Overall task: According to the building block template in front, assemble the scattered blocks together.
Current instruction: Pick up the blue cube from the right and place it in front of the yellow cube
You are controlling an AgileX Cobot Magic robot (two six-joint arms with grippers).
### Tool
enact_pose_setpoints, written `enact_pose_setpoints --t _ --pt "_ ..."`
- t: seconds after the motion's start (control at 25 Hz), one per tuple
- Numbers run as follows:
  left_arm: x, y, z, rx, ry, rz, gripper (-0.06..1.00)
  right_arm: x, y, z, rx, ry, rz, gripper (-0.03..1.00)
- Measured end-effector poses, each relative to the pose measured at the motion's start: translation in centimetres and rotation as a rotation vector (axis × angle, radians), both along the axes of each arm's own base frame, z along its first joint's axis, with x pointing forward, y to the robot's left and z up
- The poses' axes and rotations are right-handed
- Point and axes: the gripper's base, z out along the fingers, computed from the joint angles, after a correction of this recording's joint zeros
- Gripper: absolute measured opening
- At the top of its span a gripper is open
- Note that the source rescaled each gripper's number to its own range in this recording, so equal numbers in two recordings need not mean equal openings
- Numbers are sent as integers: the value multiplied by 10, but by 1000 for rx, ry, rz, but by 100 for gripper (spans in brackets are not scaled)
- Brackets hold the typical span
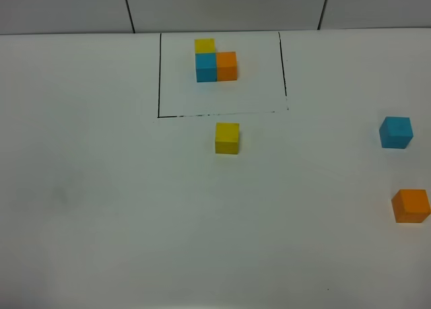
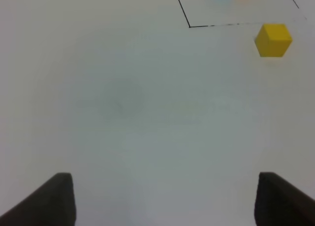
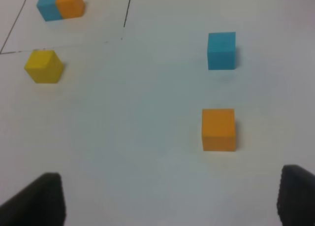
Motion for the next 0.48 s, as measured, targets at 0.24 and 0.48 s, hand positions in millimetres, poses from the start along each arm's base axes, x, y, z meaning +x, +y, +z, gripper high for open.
enact_pose_setpoints --t 0.24,0.48 --pt "0 0 0 0 1 0 60 0 0 0 0 0 0 85" --pt "0 0 0 1 1 30 60 0 0 0 0 0 0 85"
